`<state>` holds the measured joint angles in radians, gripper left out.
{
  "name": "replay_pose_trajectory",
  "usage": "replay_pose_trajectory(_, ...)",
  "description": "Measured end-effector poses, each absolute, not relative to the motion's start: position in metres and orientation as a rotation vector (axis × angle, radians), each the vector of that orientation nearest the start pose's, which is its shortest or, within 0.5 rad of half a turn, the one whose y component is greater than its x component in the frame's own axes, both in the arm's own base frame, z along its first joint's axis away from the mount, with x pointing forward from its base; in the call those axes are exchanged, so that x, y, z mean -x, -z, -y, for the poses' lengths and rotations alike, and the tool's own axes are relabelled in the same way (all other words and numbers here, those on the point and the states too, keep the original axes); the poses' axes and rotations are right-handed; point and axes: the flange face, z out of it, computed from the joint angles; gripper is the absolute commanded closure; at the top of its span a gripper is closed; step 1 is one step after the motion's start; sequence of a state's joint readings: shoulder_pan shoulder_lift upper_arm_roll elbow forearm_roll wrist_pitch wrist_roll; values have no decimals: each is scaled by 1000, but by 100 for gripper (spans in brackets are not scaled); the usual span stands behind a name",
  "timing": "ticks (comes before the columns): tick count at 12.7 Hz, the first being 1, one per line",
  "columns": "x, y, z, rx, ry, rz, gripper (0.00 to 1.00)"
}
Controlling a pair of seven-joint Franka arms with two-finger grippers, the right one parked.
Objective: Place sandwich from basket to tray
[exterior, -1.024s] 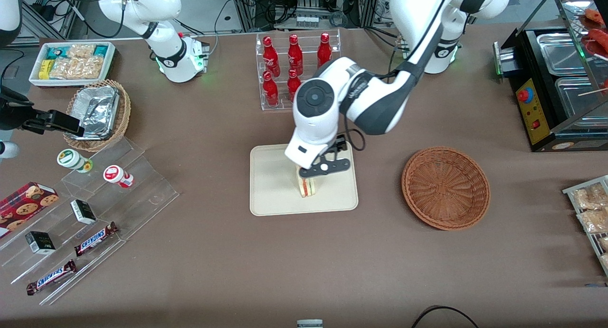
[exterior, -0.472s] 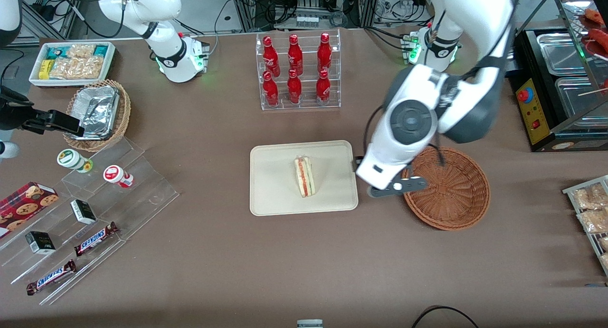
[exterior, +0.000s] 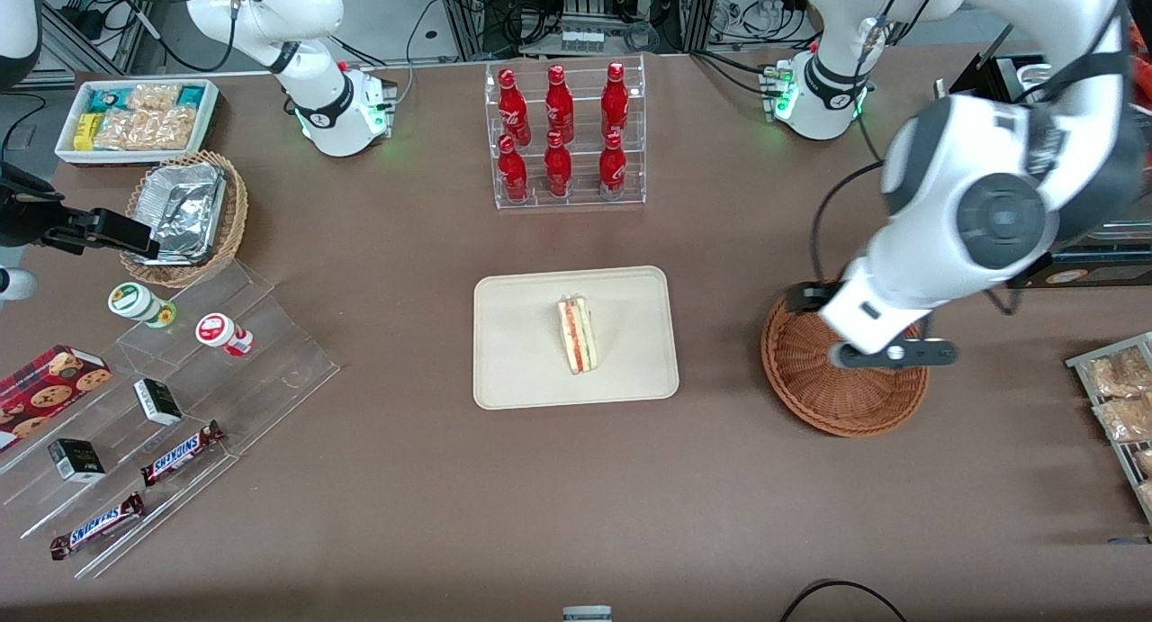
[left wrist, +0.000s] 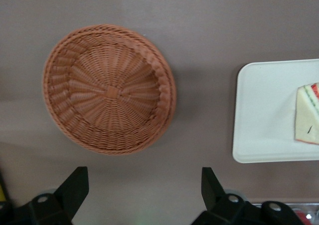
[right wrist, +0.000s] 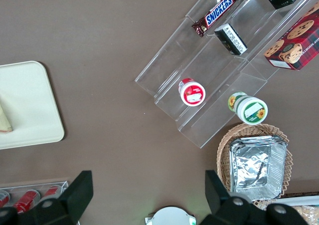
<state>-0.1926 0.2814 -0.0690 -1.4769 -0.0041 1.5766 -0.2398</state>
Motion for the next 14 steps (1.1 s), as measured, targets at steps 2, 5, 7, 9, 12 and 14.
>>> replay_pose_trajectory(2,-601,-520,125,3111,-306,-69,0)
replay_pose_trajectory(5,-586,-552,83,3140,-337,-88,0)
replay_pose_trajectory(7,-575,-571,55,3155,-348,-73,0)
replay_pose_trajectory(9,-562,-590,38,3158,-355,-66,0)
replay_pose_trajectory(12,-541,-621,23,3162,-316,-30,0)
replay_pose_trajectory(14,-532,-635,14,3165,-288,-6,0)
